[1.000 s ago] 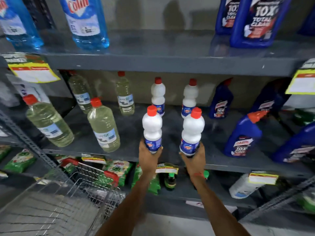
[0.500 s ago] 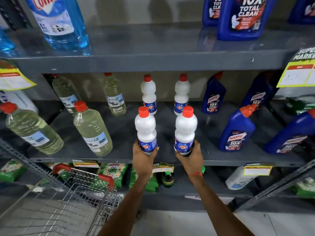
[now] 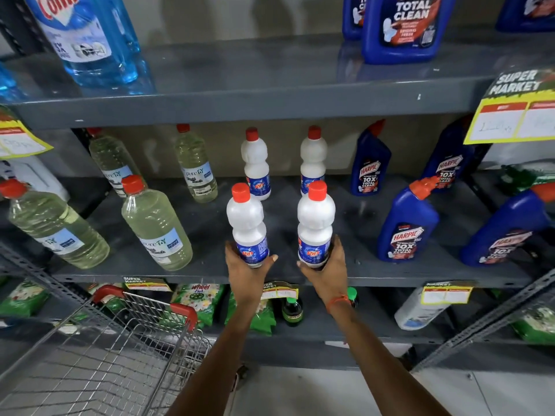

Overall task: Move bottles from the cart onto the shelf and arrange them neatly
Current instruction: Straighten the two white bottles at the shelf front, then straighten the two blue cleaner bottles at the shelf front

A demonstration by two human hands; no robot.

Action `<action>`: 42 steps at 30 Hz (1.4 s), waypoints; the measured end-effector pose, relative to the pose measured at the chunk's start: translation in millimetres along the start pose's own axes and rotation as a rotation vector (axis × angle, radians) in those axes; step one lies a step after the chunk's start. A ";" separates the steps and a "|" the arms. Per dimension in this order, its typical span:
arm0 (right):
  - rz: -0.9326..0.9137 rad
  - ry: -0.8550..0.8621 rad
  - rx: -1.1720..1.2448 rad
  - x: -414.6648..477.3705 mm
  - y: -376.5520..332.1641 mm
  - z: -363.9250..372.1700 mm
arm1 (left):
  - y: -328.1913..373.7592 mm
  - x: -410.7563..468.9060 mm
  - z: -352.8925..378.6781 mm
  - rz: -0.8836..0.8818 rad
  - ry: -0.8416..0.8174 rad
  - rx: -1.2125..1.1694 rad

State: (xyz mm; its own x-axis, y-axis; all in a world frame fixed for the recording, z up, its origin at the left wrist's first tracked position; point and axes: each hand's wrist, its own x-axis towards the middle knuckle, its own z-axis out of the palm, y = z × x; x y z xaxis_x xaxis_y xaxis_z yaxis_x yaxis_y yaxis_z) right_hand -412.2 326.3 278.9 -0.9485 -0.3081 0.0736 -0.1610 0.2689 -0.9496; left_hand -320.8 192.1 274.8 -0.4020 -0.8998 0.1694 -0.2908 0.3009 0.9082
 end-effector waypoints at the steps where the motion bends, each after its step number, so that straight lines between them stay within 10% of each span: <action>1: -0.034 0.011 -0.025 -1.7 -1.9 -5.2 | 4.9 -4.7 1.2 -0.002 0.001 0.030; 6: -0.369 0.224 -0.100 -13.1 -9.2 -60.6 | 38.4 -60.3 16.4 0.304 0.192 0.265; 11: -0.426 0.376 -0.104 -5.2 17.0 -142.9 | 93.3 -130.5 94.3 0.525 0.049 0.123; 16: -0.198 0.528 -0.161 26.1 66.2 -221.4 | 124.9 -171.3 181.9 0.332 -0.130 0.055; 26: 0.057 0.443 -0.199 86.1 97.6 -274.0 | 139.7 -166.7 260.4 -0.061 0.053 -0.058; 42: 0.076 0.471 -0.147 82.4 106.1 -270.2 | 134.8 -173.3 260.2 -0.030 0.189 -0.034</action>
State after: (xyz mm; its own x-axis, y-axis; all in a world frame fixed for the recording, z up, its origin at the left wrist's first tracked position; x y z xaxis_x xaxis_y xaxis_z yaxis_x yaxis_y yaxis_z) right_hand -581.2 576.0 266.6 -0.9737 0.1539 0.1678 -0.0915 0.4106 -0.9072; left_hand -516.2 470.8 268.3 -0.2222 -0.9526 0.2076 -0.2694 0.2646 0.9260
